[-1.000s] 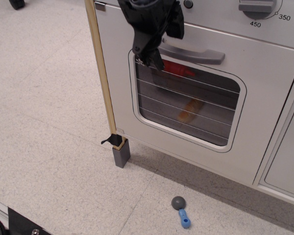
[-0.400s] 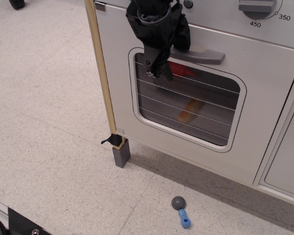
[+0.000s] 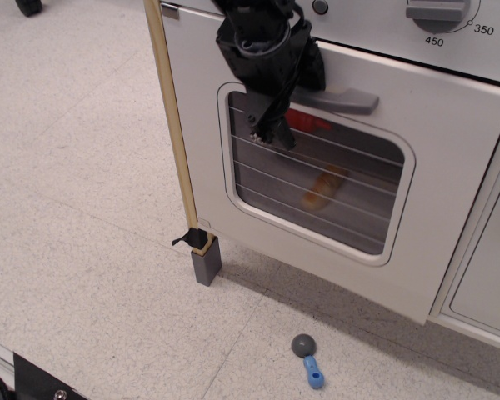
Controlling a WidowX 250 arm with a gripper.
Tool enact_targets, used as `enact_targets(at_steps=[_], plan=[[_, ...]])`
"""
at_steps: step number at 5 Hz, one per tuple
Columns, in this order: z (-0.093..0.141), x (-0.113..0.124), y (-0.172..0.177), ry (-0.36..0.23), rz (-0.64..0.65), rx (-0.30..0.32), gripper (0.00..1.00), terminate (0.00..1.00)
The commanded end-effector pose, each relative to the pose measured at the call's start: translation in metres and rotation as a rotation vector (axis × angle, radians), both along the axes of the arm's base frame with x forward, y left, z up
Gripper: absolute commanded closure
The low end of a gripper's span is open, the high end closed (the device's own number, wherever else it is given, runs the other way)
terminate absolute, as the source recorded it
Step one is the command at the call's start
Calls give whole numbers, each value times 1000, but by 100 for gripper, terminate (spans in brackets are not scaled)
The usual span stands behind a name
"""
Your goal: Open oven
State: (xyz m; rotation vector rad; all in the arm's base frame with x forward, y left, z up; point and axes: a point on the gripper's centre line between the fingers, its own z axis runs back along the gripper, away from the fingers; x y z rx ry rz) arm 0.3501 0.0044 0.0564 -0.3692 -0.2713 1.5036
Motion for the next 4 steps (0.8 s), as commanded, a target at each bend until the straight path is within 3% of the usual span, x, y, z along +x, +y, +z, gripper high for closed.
enact_targets(at_steps=[1, 2, 4], plan=[[18, -27, 19, 3, -58, 16, 0, 0], [33, -34, 22, 1, -132, 75, 0, 0], [89, -22, -6, -40, -310, 87, 0, 0]])
